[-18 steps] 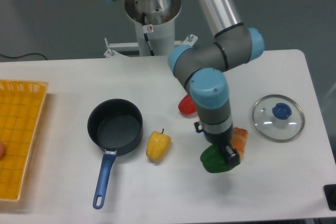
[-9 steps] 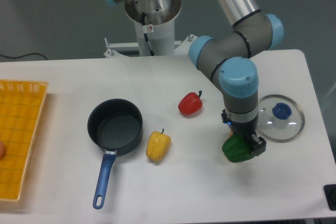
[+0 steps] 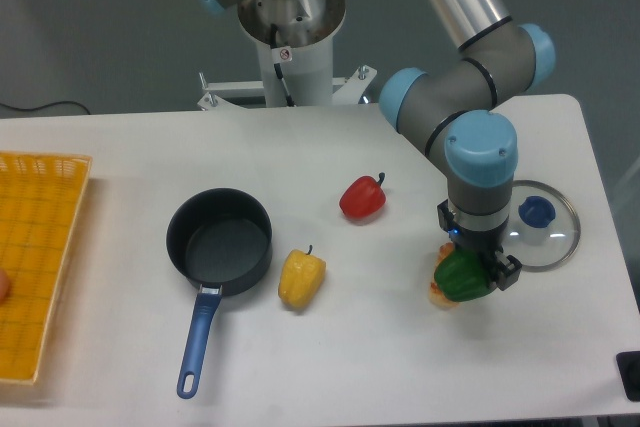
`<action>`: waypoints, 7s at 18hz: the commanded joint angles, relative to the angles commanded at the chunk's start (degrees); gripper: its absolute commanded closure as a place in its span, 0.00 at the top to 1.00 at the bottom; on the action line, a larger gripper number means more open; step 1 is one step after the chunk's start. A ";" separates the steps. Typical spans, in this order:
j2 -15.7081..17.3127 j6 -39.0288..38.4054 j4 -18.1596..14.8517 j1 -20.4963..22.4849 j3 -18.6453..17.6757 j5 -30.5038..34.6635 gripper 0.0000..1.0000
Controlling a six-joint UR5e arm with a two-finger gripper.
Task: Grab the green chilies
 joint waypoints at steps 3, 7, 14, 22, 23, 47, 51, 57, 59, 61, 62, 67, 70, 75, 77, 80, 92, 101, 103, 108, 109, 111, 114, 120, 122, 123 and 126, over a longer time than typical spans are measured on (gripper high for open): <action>0.18 -0.17 0.00 0.00 0.09 0.09 0.74; 0.26 -0.18 0.00 0.00 -0.09 0.09 0.74; 2.19 -0.61 -1.76 -1.49 -0.79 0.00 0.74; 6.85 -2.36 -1.41 -6.05 -5.62 -0.18 0.74; 7.55 -3.59 -1.41 -7.20 -6.32 -0.18 0.74; 14.24 -15.64 -0.88 -31.64 -15.29 2.29 0.74; 14.33 -15.38 -0.79 -32.78 -17.40 2.81 0.72; 14.41 -15.12 -0.70 -32.87 -19.60 4.83 0.72; 14.33 -15.12 -0.62 -32.87 -19.69 4.83 0.72; 14.24 -15.12 -0.53 -32.87 -19.69 4.92 0.72; 14.15 -15.12 -0.53 -32.87 -19.60 4.92 0.72; 13.97 -15.21 -0.44 -32.87 -19.51 4.92 0.75; 13.97 -15.21 -0.44 -32.87 -19.25 4.92 0.80; 12.66 -15.47 -0.09 -32.87 -18.63 6.15 0.83; 12.05 -15.47 0.00 -32.87 -18.63 6.94 0.83; 11.86 -15.47 0.00 -32.87 -18.63 7.03 0.84; 16.61 -18.96 -0.35 -30.85 -16.44 7.29 1.00; 14.95 -25.94 0.09 -17.16 -13.01 4.23 1.00; 14.15 -21.30 0.00 -12.59 -12.48 1.16 1.00; 11.87 -11.17 0.00 -5.20 -10.64 -0.97 1.00; 11.26 -11.08 0.00 -4.14 -10.29 -1.14 1.00; 9.85 -10.81 0.00 -2.47 -9.15 -1.58 1.00; 7.56 -8.36 -0.70 -0.18 -6.60 -3.07 1.00; 5.10 -6.69 -0.53 2.37 -6.24 -3.95 1.00; 4.22 -6.24 -0.53 2.37 -5.72 -4.04 1.00; 4.13 -6.24 -0.53 2.37 -5.63 -4.04 1.00; 4.13 -6.24 -0.53 2.29 -5.63 -3.96 1.00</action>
